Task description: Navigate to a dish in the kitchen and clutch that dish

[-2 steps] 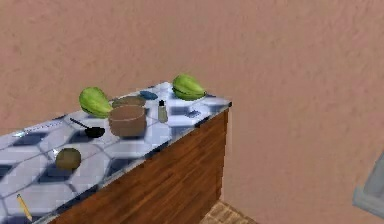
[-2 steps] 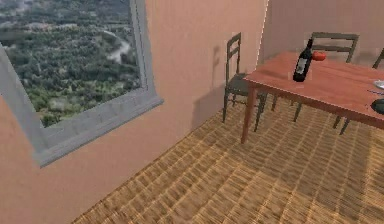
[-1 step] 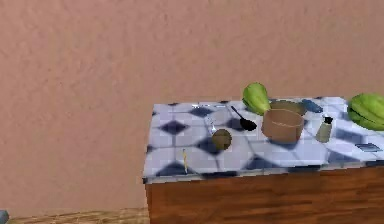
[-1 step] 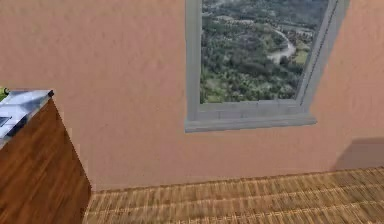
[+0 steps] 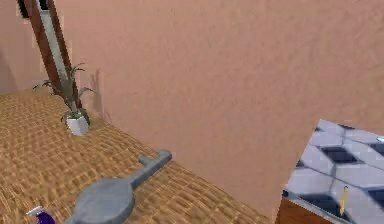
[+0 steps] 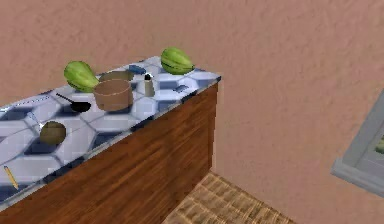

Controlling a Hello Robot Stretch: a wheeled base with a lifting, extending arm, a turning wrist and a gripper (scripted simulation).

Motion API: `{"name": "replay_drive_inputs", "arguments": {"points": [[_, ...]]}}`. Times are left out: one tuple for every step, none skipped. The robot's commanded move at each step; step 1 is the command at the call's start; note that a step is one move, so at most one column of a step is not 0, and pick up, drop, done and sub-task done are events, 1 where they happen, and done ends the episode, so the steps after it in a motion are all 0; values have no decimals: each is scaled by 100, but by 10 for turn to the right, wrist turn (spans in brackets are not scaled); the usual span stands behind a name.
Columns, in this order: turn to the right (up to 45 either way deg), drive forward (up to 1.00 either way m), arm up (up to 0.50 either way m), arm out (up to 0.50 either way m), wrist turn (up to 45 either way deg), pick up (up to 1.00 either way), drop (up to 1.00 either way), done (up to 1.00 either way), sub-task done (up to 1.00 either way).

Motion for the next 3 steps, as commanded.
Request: {"name": "replay_drive_inputs", "arguments": {"points": [[-180,0,0,0,0,0,0,0,0],[450,0,0,0,0,0,0,0,0],[120,0,0,0,0,0,0,0,0]]}}
